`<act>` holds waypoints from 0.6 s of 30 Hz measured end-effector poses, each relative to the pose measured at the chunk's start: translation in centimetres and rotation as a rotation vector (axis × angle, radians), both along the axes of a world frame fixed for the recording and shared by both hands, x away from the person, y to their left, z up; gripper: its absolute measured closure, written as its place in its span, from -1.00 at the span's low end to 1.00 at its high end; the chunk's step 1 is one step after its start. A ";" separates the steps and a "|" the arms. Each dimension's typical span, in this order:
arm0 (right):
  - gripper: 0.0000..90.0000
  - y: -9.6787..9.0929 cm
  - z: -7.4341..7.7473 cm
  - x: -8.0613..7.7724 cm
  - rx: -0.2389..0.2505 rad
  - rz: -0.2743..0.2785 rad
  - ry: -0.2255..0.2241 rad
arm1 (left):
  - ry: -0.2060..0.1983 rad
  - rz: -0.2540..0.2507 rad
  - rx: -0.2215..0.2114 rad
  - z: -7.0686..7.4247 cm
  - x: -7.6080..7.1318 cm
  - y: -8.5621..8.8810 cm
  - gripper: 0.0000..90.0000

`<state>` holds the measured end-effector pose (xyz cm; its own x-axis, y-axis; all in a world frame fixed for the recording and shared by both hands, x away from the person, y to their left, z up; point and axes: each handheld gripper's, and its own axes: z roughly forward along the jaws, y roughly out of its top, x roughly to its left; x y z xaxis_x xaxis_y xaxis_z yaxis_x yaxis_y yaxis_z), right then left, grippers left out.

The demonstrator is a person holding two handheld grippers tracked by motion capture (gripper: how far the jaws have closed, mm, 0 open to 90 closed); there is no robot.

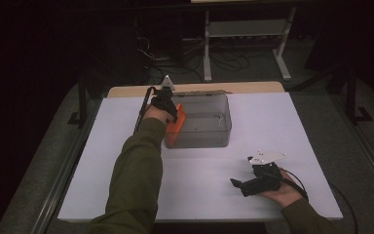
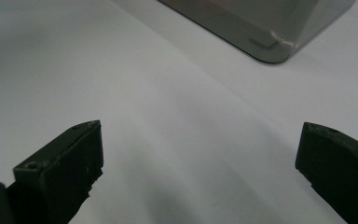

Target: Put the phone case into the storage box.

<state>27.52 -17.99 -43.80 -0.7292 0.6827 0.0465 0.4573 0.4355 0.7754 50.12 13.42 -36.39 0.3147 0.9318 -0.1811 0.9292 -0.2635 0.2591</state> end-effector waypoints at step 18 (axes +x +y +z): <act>-0.99 0.0 0.0 0.0 0.000 0.001 -0.001 | -0.032 0.006 0.032 0.8 0.2 -0.2 0.74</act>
<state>27.54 -17.98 -43.79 -0.7299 0.6820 0.0461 0.4562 0.4358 0.7758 50.30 13.25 -35.56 0.3145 0.9387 -0.1410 0.9220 -0.2668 0.2806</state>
